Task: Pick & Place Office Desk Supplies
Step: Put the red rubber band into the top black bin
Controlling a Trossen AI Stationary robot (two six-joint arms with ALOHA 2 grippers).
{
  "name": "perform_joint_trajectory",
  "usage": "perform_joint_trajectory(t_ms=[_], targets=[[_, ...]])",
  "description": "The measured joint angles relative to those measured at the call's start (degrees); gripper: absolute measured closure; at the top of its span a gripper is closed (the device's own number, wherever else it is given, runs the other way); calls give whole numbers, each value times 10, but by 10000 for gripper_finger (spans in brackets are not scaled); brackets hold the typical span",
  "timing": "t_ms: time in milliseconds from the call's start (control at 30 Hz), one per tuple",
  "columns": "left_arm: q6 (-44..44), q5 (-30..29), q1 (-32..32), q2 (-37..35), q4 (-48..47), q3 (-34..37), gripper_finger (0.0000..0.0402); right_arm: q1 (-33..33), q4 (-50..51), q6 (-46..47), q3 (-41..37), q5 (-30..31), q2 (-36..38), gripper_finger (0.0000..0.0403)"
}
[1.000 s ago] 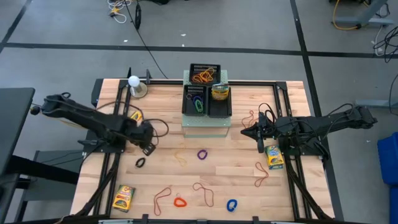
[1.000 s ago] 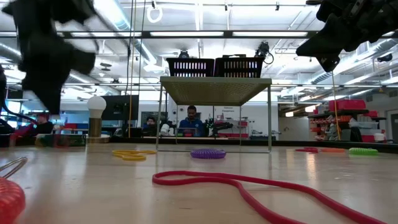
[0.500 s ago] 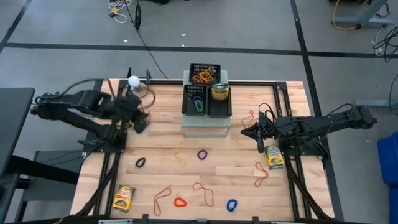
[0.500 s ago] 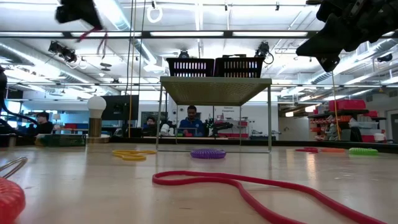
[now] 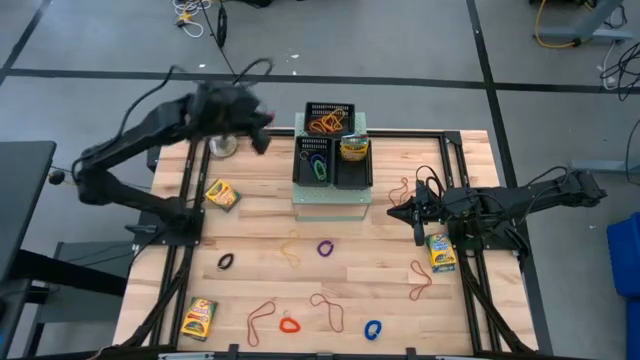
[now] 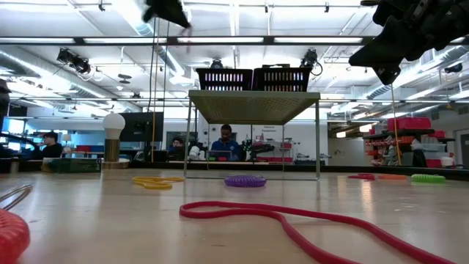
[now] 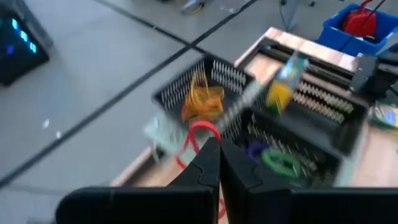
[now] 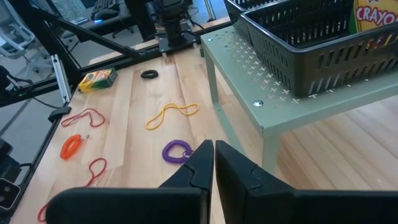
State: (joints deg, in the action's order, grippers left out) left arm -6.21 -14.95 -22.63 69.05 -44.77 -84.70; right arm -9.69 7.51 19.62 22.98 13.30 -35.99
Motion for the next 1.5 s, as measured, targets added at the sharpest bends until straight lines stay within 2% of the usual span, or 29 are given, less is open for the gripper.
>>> perform_joint_trajectory(t_ms=[167, 333, 467, 633, 1033, 1333, 1500], targets=[[83, 66, -54, 103, 46, -78, 399, 0, 0, 0, 0, 0, 0, 378], [128, 118, -75, 202, 71, -155, 399, 0, 0, 0, 0, 0, 0, 378], [163, 126, -75, 268, 76, -200, 399, 0, 0, 0, 0, 0, 0, 378], [187, 138, -75, 325, 75, -223, 399, 0, 0, 0, 0, 0, 0, 378], [220, 133, -78, 376, 92, -224, 395, 0, 0, 0, 0, 0, 0, 378], [228, 121, -90, 388, 85, -224, 362, 0, 0, 0, 0, 0, 0, 378], [252, 109, -90, 388, 86, -224, 330, 0, 0, 0, 0, 0, 0, 378]])
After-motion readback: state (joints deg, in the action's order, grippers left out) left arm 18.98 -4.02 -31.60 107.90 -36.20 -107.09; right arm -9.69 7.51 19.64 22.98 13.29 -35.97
